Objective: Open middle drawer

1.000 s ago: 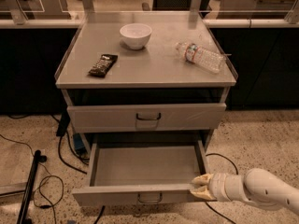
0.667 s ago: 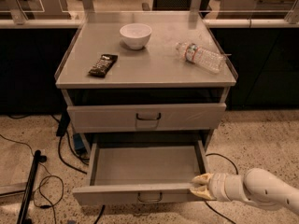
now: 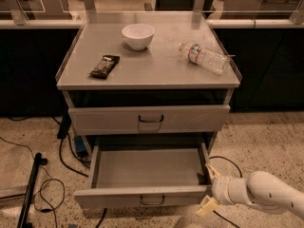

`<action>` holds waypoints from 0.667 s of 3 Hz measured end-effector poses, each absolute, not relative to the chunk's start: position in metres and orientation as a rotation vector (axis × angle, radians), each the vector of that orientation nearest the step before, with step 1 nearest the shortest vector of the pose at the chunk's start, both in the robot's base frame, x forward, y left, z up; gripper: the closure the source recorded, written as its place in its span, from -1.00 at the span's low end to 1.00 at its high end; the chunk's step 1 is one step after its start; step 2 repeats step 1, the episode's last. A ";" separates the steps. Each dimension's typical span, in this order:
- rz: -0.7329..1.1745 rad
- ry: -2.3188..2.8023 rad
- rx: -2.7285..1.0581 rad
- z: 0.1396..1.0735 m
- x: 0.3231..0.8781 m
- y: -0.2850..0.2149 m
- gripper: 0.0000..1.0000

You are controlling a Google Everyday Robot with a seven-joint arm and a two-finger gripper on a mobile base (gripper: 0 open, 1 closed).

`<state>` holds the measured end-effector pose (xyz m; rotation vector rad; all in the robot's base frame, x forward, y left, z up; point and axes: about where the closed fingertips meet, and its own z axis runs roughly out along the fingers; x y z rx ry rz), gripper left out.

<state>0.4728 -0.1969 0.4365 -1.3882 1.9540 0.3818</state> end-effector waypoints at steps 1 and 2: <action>0.382 1.954 -1.388 0.437 0.473 -0.197 -1.00; 0.382 1.954 -1.388 0.437 0.473 -0.197 -1.00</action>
Offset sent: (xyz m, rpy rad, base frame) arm 0.0000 0.0000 0.0000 0.0000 0.0000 0.0000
